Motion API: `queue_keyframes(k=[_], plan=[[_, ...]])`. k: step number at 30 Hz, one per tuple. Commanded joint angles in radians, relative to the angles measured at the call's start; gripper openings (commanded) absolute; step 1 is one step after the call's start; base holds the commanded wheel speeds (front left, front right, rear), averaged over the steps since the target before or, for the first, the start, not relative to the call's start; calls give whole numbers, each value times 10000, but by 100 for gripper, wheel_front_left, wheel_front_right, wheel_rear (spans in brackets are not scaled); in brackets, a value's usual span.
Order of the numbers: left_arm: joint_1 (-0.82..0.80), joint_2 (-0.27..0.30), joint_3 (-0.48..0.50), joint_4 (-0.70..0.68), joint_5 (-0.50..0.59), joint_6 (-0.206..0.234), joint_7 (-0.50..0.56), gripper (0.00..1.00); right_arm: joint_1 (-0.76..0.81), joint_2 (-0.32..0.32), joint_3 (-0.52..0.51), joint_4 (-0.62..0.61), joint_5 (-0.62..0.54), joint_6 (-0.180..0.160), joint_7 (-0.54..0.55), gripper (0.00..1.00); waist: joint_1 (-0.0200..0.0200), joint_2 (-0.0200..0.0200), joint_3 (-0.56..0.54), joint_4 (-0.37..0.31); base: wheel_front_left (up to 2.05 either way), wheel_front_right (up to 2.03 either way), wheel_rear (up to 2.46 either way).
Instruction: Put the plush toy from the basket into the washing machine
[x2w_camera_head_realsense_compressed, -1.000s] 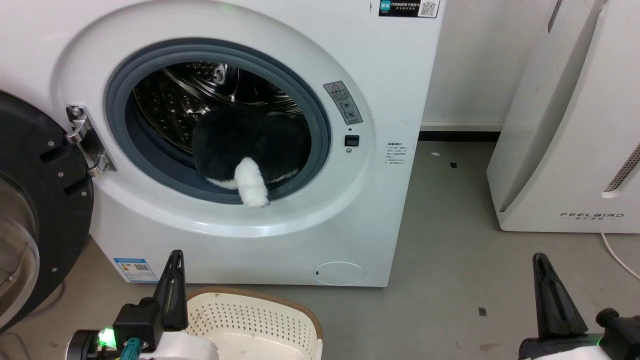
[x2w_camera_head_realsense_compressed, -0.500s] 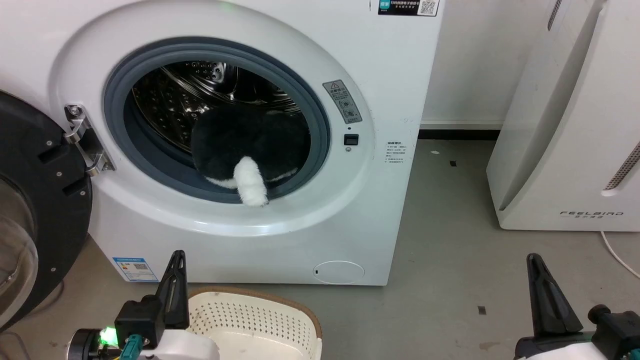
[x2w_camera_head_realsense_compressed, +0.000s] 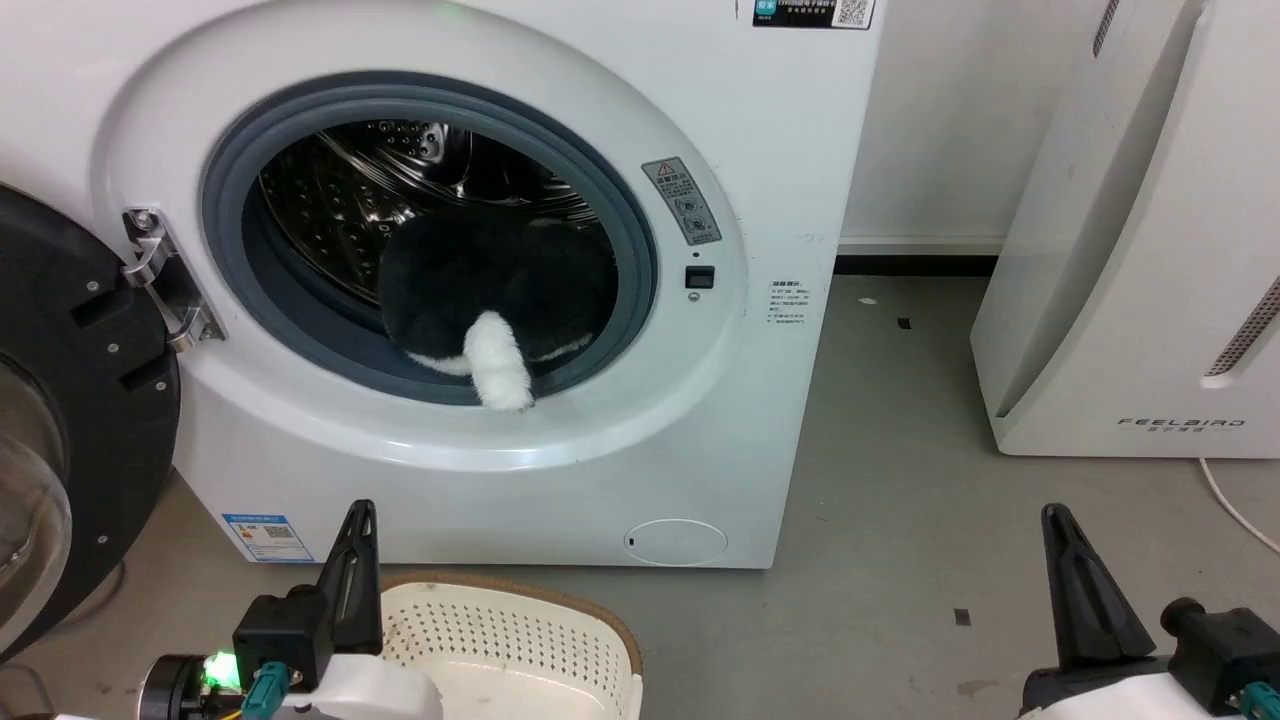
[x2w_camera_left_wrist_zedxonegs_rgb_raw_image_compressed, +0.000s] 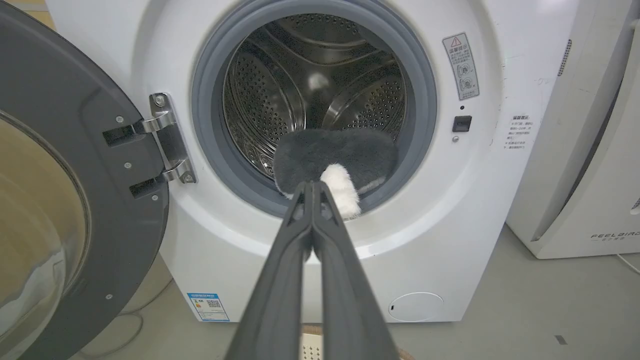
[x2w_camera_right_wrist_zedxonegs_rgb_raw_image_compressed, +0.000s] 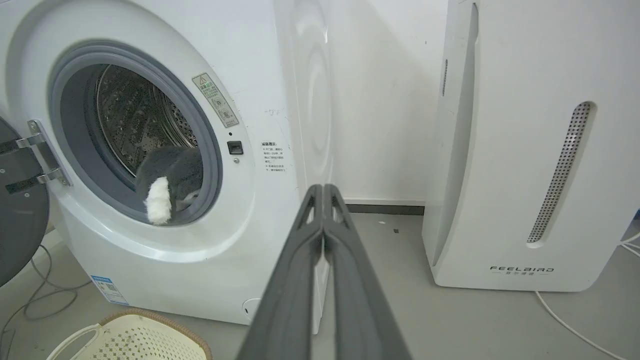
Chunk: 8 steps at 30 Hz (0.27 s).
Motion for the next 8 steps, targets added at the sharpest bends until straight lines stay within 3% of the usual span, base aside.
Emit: queue_keyframes(k=[1, 8], plan=[[-68, -37, 32, -70, 106, -60, 60, 0, -174, -4, 19, 41, -126, 3, 45, 0, 0, -1, 5, -4, 0, 0, 0], [-81, -71, 48, -114, 135, -98, 207, 0, -239, -5, 51, 75, -229, 3, 188, 0, 0, -1, 26, -22, 0, 0, 0]])
